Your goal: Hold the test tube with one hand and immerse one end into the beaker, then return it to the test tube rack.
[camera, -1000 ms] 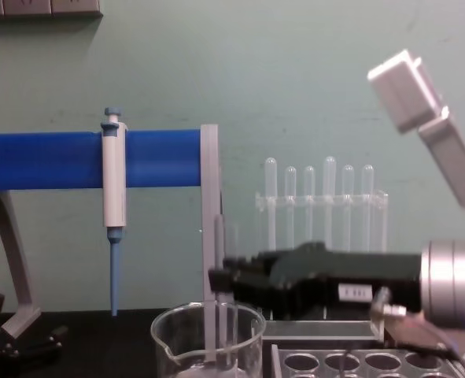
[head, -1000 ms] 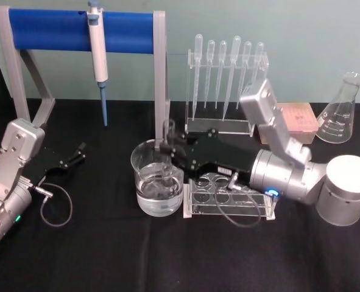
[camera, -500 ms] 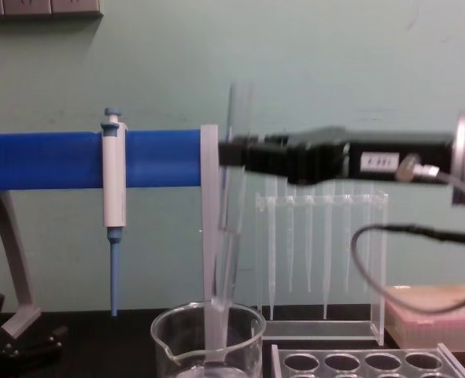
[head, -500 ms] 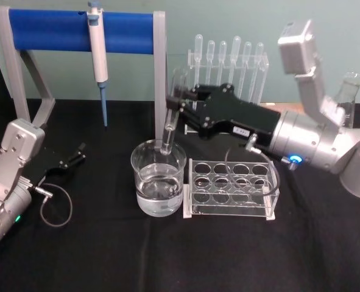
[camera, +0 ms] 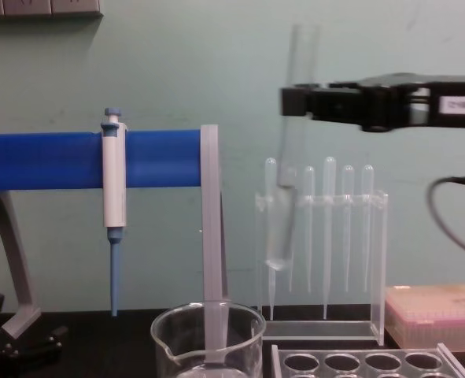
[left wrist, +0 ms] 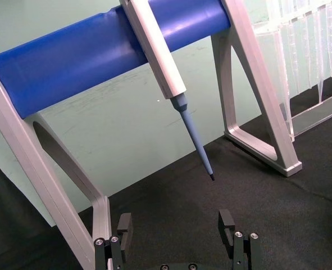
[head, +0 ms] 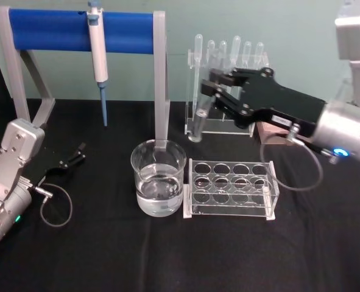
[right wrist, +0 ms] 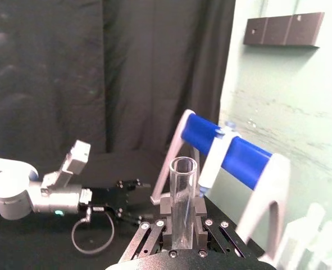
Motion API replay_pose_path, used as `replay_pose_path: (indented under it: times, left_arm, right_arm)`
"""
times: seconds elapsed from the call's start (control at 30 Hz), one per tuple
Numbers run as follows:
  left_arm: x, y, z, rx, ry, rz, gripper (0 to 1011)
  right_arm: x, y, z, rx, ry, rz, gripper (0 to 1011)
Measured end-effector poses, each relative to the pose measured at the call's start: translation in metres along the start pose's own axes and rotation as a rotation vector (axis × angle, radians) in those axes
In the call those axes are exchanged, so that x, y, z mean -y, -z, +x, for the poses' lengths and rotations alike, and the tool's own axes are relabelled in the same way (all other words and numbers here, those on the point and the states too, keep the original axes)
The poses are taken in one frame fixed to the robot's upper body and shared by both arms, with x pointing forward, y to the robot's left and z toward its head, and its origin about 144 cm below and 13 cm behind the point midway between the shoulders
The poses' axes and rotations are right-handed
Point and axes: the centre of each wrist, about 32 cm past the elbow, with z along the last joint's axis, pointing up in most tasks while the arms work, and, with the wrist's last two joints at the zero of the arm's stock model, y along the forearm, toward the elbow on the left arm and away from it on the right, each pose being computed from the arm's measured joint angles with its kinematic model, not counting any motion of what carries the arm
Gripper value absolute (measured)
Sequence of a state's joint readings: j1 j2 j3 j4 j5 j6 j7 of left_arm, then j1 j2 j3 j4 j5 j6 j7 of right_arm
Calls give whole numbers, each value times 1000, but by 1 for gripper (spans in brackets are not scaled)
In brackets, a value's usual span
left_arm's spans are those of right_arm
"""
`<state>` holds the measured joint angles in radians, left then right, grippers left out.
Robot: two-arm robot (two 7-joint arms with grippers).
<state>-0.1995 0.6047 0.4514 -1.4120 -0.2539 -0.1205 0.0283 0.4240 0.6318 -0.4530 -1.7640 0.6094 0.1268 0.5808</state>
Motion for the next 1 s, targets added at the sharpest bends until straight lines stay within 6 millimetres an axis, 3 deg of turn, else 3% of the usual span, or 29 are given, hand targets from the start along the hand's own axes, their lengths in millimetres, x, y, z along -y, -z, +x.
replay_pose_path:
  times: [0.2, 0.43, 1.0]
  left_arm:
    - [0, 0, 0, 0, 0, 0, 1000]
    - [0, 0, 0, 0, 0, 0, 1000]
    - [0, 0, 0, 0, 0, 0, 1000]
  right_arm:
    - [24, 9, 3, -7, 28, -30, 222]
    - [40, 28, 2, -33, 44, -75, 222]
    - [42, 50, -7, -44, 46, -121, 222]
